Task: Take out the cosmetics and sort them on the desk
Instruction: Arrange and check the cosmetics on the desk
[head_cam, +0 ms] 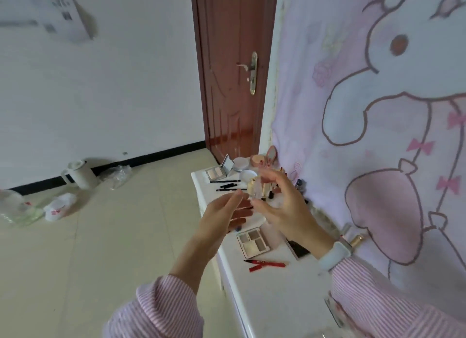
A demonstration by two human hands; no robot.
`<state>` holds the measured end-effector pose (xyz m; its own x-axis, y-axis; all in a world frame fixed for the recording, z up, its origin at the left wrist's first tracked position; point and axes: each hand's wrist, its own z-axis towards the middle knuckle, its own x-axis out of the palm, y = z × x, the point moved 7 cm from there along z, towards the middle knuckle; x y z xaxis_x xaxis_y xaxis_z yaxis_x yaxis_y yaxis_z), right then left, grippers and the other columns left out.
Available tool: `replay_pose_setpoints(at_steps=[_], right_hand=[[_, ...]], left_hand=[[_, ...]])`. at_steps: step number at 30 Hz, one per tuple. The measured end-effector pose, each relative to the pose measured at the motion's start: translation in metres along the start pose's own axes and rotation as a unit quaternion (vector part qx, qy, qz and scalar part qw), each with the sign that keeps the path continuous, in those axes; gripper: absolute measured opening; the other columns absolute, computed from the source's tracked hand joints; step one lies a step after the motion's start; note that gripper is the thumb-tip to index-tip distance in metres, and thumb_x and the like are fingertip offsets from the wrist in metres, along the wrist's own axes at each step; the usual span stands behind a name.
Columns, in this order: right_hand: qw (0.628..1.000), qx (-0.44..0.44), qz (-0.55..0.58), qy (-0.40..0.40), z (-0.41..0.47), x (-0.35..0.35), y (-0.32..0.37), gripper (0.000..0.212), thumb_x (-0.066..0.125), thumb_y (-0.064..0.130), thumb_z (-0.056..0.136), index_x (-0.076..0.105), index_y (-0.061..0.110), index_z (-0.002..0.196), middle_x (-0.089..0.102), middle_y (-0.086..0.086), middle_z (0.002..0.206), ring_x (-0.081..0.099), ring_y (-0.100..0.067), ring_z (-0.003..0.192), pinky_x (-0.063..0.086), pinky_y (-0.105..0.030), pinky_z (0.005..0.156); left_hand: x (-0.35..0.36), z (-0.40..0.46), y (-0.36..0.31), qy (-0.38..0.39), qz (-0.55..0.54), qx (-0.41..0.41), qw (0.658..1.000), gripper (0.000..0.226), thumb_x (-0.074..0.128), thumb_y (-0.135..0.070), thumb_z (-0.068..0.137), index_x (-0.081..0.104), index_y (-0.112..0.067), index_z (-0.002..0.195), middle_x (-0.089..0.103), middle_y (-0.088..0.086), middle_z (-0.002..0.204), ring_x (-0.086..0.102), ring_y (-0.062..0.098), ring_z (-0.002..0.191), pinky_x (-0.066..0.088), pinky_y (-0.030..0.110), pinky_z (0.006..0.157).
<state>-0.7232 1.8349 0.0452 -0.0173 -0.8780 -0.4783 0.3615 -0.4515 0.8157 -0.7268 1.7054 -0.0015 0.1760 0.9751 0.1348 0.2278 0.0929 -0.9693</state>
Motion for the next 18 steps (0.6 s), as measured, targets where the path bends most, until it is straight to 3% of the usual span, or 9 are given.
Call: replay_pose_setpoints(at_steps=[5, 9, 13, 15, 18], right_hand=[[0.993, -0.118, 0.02, -0.022, 0.014, -0.028, 0.091, 0.063, 0.073, 0.02, 0.076, 0.036, 0.046, 0.121, 0.046, 0.026, 0.119, 0.041, 0.01, 0.115, 0.028, -0.001, 0.092], [0.986, -0.165, 0.013, -0.01, 0.01, -0.032, 0.128, 0.061, 0.073, 0.022, 0.076, 0.038, 0.044, 0.121, 0.049, 0.024, 0.121, 0.04, 0.003, 0.121, 0.034, -0.018, 0.101], [0.978, -0.207, -0.022, -0.009, 0.003, -0.026, 0.146, 0.05, 0.067, 0.025, 0.078, 0.043, 0.038, 0.12, 0.046, 0.022, 0.122, 0.041, 0.001, 0.119, 0.038, -0.029, 0.099], [0.969, -0.239, -0.046, -0.03, -0.001, -0.027, 0.151, 0.041, 0.063, 0.025, 0.078, 0.051, 0.03, 0.117, 0.049, 0.021, 0.116, 0.044, -0.003, 0.113, 0.04, -0.03, 0.097], [0.946, -0.293, -0.107, -0.087, -0.007, -0.029, 0.16, 0.027, 0.06, 0.025, 0.081, 0.065, 0.011, 0.103, 0.061, 0.004, 0.102, 0.049, -0.011, 0.101, 0.042, -0.032, 0.089]], left_hand=[[0.004, -0.034, -0.1, 0.063, -0.047, 0.119, 0.99, 0.054, 0.053, -0.045, 0.079, 0.061, -0.003, 0.112, 0.069, 0.01, 0.094, 0.065, 0.019, 0.083, 0.051, 0.033, 0.083], [0.001, -0.058, -0.131, 0.058, -0.026, 0.167, 0.984, 0.056, 0.062, -0.046, 0.071, 0.062, -0.009, 0.112, 0.068, 0.008, 0.095, 0.066, 0.018, 0.083, 0.053, 0.028, 0.076], [-0.004, -0.066, -0.136, 0.056, -0.107, 0.16, 0.98, 0.042, 0.068, -0.036, 0.075, 0.063, -0.011, 0.108, 0.063, 0.014, 0.098, 0.063, 0.021, 0.081, 0.053, 0.029, 0.072], [-0.003, -0.069, -0.132, 0.077, -0.177, 0.134, 0.972, 0.029, 0.064, -0.036, 0.078, 0.07, -0.016, 0.097, 0.066, 0.012, 0.092, 0.064, 0.021, 0.079, 0.054, 0.031, 0.072], [0.002, -0.072, -0.127, 0.112, -0.258, 0.099, 0.954, 0.028, 0.054, -0.036, 0.086, 0.073, -0.015, 0.083, 0.069, 0.01, 0.085, 0.068, 0.019, 0.079, 0.055, 0.029, 0.071]])
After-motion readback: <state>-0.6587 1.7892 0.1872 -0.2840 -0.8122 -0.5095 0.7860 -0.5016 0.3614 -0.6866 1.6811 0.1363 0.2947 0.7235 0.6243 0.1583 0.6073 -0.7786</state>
